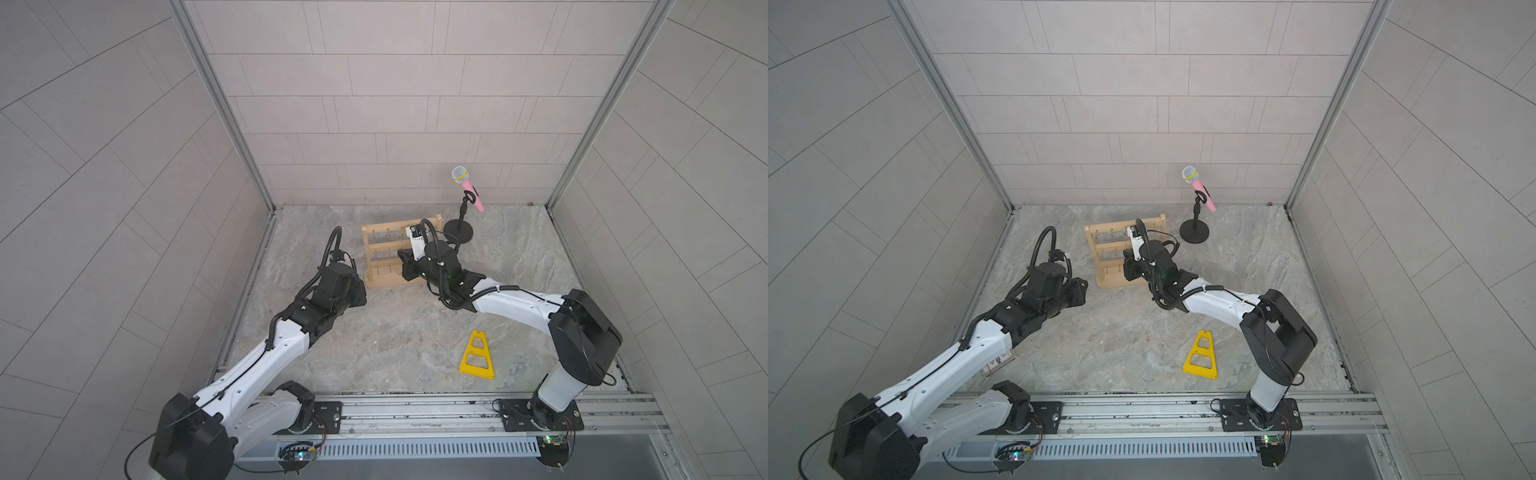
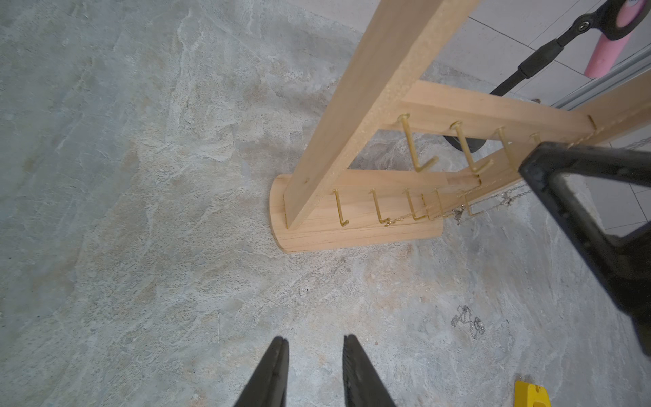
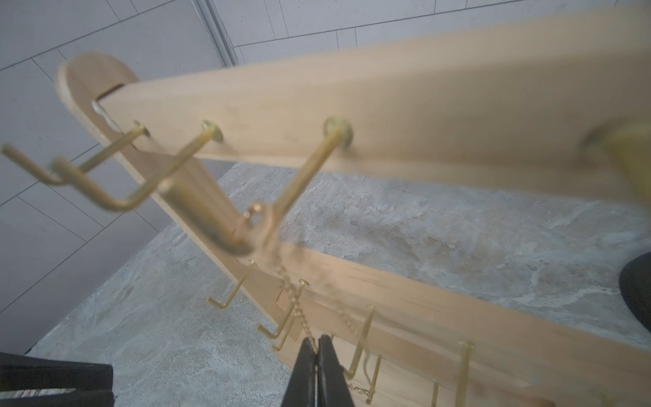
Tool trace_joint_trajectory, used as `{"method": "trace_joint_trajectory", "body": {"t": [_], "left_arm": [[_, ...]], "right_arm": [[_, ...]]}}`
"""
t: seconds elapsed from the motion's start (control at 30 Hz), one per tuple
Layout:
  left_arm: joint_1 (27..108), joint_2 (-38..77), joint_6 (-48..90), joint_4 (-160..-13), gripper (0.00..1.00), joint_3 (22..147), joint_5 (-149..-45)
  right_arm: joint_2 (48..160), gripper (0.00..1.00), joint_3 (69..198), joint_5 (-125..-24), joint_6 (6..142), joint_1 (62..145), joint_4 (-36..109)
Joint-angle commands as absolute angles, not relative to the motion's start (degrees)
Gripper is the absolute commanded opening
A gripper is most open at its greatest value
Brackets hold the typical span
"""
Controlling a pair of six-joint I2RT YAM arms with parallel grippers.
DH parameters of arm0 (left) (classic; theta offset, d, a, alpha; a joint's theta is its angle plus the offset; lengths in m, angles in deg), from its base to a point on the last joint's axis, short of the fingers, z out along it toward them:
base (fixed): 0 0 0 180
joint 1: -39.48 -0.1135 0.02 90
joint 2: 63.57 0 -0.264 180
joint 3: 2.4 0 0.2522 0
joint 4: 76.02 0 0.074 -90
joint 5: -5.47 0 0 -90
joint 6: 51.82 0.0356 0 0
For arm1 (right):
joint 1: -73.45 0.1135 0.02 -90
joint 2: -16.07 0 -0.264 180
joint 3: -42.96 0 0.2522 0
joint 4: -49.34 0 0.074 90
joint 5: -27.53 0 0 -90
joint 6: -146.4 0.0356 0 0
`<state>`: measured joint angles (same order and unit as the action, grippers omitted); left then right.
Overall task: Hang the necklace on the jewelry display stand
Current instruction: Hang the necklace on the stand.
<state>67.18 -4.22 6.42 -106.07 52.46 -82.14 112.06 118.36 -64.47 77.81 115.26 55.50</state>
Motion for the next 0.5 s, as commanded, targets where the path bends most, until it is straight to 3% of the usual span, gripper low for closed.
{"method": "trace_joint_trajectory", "body": {"t": [0.0,0.47], "left_arm": [[66.7,-5.2,5.6,-105.3,0.31,51.7,-81.6],[66.6,-5.4,5.6,-105.3,0.32,51.5,-81.7]], "right_arm": [[110.2,0.08,117.9,-62.5,76.7,115.8,55.0],[111.9,0.09,118.9,-62.0,76.6,115.7,54.9]]}}
